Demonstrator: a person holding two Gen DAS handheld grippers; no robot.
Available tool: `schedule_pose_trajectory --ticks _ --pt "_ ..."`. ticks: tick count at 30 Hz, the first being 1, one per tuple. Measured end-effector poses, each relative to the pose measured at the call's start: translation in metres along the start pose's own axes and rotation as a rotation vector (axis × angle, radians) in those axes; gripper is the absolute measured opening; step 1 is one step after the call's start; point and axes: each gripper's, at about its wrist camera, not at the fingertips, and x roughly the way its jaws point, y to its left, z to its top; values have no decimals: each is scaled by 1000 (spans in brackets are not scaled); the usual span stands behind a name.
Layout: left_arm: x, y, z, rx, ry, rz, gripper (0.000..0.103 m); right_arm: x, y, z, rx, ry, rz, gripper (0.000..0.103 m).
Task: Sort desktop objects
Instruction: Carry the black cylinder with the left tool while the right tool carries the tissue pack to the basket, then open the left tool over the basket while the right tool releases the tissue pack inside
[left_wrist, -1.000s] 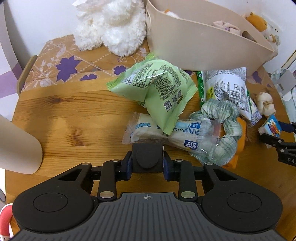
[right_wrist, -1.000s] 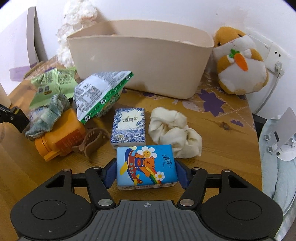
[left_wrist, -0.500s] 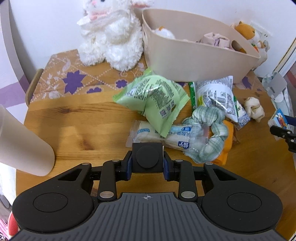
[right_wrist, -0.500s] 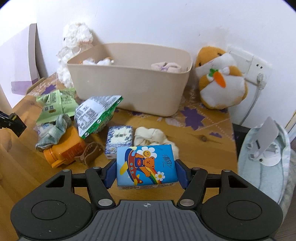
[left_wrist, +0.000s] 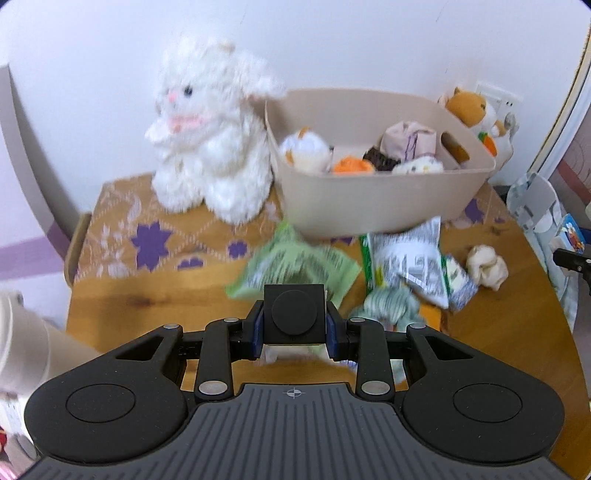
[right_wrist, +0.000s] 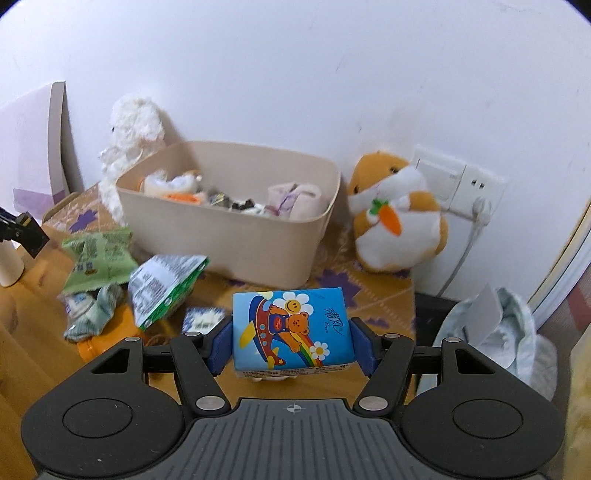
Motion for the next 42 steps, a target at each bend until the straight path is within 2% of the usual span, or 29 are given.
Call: schedule_pose_trajectory --ticks 13,23,30,42 --pt "-6 -22 64 20 -98 17 32 -2 -19 45 -5 -92 -62 62" --pt "10 -40 111 57 -152 46 32 18 -18 83 -11 -142 -115 62" --pt "28 -49 133 53 -162 65 32 39 -13 106 -2 -157 -127 62" --pt "68 -69 151 85 -137 106 32 86 6 131 32 -147 -114 62"
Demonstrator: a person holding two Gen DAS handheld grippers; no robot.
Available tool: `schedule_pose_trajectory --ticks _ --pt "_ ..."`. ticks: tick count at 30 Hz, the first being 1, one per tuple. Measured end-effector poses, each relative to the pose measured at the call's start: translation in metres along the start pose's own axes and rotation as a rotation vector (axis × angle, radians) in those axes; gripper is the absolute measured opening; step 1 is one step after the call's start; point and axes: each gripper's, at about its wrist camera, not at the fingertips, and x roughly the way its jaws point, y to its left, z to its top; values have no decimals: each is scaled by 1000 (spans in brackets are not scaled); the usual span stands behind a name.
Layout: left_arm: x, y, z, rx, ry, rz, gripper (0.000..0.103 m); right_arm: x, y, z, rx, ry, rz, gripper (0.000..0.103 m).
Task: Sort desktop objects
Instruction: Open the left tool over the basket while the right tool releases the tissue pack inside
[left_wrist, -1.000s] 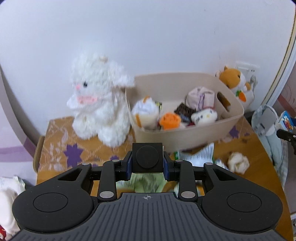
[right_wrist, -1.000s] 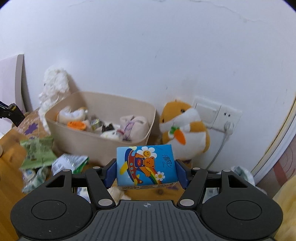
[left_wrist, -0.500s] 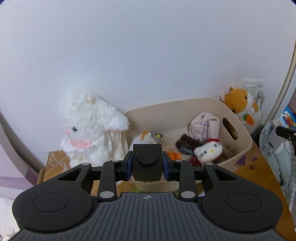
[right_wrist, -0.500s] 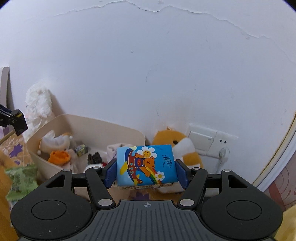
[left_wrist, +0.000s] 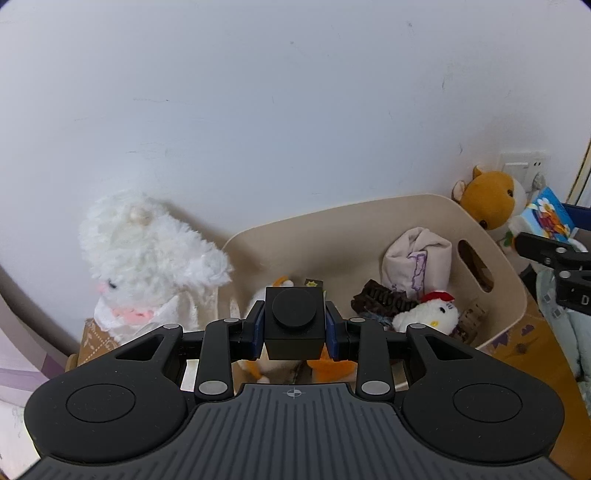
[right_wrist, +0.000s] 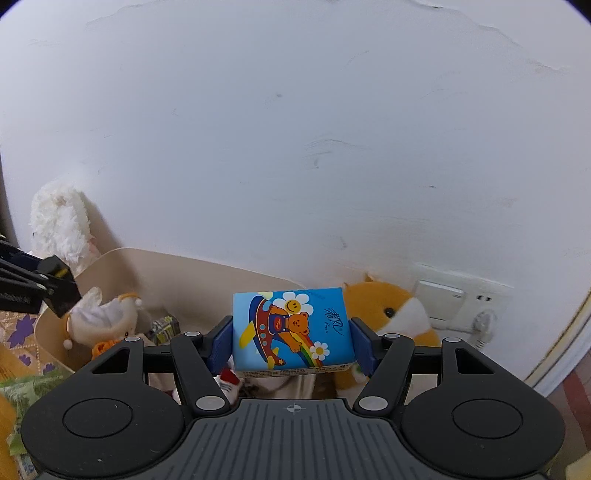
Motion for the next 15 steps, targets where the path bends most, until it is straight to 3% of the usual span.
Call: schedule_pose_trajectory --ticks 6,13,15 --pt "23 -2 -2 -30 44 7 32 23 16 -3 -24 31 28 62" --pt "41 -7 -11 11 74 55 33 45 35 -18 -72 119 61 63" --pt "42 -8 -11 12 80 34 56 50 39 -22 -80 137 74 69"
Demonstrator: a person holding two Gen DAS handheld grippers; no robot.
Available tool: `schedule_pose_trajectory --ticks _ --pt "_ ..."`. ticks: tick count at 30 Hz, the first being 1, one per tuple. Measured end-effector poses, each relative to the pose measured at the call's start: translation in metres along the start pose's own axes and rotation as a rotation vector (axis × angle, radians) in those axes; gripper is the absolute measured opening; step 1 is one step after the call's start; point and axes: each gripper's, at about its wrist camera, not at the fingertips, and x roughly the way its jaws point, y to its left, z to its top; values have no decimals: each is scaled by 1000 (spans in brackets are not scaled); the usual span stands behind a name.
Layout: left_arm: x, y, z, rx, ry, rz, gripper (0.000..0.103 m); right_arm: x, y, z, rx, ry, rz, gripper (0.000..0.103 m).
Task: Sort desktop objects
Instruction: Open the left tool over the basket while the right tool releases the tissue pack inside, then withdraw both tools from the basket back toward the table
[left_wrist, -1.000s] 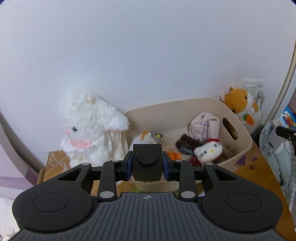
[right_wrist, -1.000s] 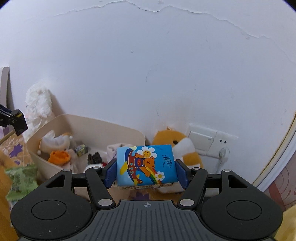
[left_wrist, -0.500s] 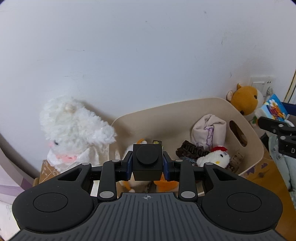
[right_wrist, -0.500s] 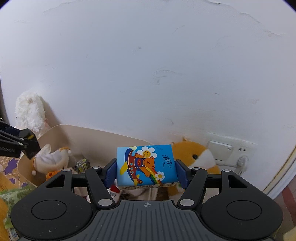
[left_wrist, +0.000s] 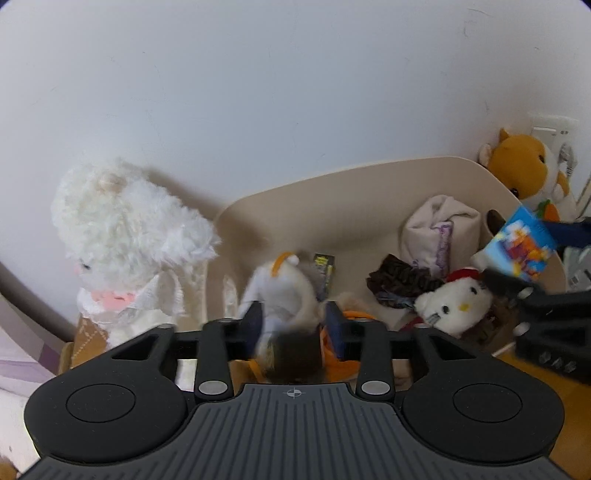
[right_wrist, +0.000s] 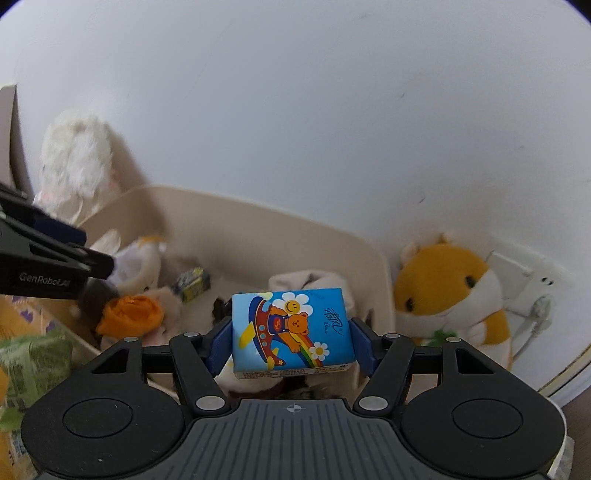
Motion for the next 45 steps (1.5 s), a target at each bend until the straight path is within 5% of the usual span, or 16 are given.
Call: schedule_pose_trajectory --ticks 3,10,25,35,45 --pt "-5 -2 -3 18 -36 1 76 1 5 -3 -14 -12 -4 78" --pt "-12 -1 -15 53 -34 22 79 -14 9 -9 -64 -52 -28 103" --pt "-48 29 -55 42 -62 -45 79 -57 -1 -53 -39 -54 17 103" --pt "-34 40 -103 75 96 -98 79 -62 -17 -101 -34 28 -20 103" --pt "-11 42 -119 122 160 -118 79 -45 -17 -135 -124 151 -1 103"
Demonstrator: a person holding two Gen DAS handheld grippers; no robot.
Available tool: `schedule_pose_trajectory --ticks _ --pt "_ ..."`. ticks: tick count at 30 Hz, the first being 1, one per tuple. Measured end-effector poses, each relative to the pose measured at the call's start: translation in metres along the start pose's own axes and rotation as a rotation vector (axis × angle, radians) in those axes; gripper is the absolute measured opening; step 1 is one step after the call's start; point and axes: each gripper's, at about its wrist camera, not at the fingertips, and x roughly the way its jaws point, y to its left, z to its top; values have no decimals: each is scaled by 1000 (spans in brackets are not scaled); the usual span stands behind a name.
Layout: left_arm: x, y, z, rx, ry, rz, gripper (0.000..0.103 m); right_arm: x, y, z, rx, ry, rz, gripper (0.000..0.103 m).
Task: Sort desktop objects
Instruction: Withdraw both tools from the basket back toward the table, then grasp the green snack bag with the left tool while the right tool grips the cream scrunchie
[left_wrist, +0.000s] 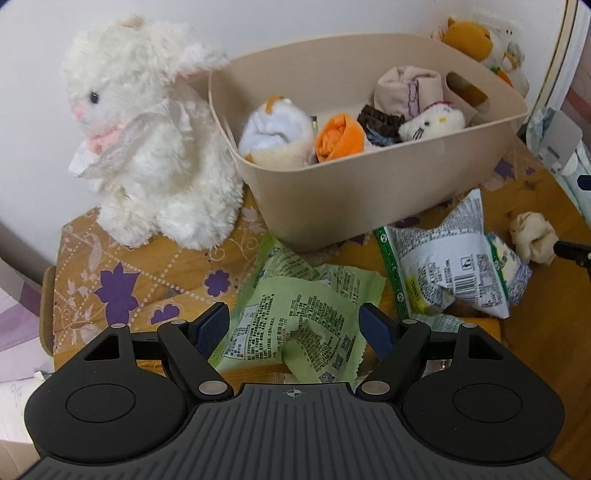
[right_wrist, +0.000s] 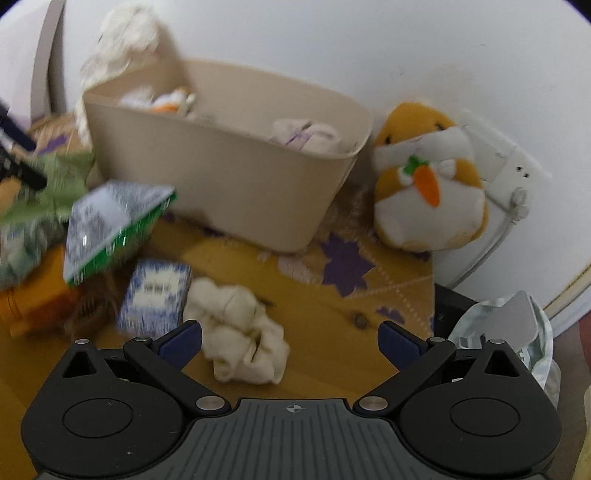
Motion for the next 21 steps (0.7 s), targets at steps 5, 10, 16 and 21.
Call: schedule_pose_trajectory --ticks 5,10,16,21 --pt "16 -1 3 36 26 -3 80 12 9 -1 -63 33 11 103" --pt "29 -7 5 83 38 26 81 23 16 3 -103 44 15 100" --pt "36 -8 8 101 47 47 72 31 26 7 -153 69 39 63" --pt "33 -3 7 99 34 41 65 30 30 9 -177 94 74 22"
